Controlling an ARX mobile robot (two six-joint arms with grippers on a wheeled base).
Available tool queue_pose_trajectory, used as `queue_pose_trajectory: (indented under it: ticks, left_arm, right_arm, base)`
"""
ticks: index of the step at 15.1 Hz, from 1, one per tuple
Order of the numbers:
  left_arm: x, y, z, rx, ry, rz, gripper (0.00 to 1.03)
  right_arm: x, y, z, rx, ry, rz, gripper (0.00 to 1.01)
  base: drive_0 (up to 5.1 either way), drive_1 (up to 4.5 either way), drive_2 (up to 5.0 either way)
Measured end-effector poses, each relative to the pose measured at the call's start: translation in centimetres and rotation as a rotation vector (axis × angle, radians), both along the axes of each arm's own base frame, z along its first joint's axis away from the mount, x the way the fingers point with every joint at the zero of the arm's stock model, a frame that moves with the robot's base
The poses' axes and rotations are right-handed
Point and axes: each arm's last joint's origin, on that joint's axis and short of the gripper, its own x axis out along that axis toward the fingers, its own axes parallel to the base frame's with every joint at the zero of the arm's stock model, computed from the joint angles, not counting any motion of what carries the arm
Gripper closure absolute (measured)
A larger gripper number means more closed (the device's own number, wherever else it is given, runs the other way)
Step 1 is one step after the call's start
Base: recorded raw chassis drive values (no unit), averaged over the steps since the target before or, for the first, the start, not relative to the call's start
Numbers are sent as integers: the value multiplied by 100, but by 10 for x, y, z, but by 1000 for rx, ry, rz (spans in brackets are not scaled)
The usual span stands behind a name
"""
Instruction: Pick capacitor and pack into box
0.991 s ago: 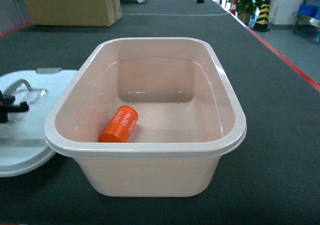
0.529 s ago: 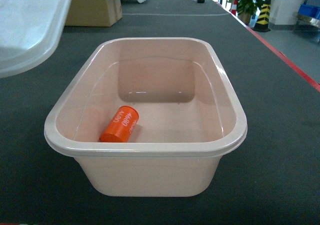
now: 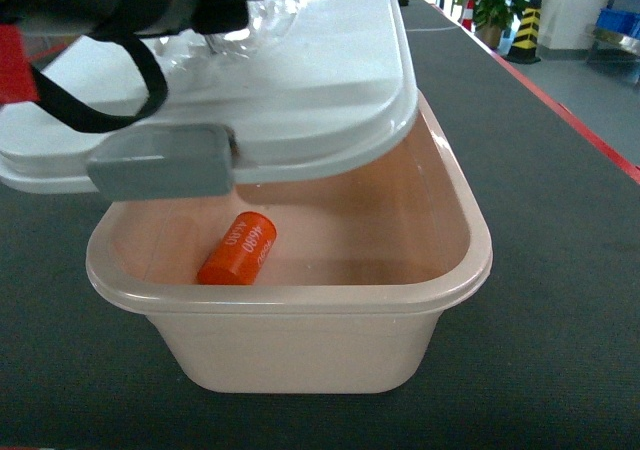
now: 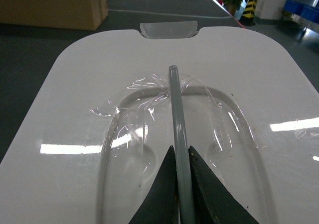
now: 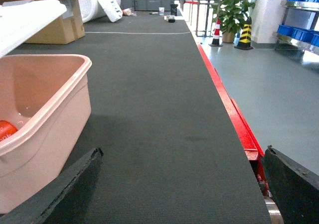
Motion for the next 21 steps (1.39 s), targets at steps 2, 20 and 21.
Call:
queue_pose_trajectory:
  ticks: [2, 20, 21]
  left_arm:
    - [1, -20, -7, 30, 35, 5, 101]
    - [-15, -43, -16, 6, -2, 3, 65]
    - [-19, -33, -2, -31, -75, 19, 54]
  right_arm:
    - [0, 0, 0, 0, 0, 0, 3]
    - [0, 0, 0, 0, 0, 0, 3]
    - [0, 0, 0, 0, 0, 0, 3]
  base:
    - [0, 0, 0]
    - [0, 0, 0]
    - [0, 0, 0]
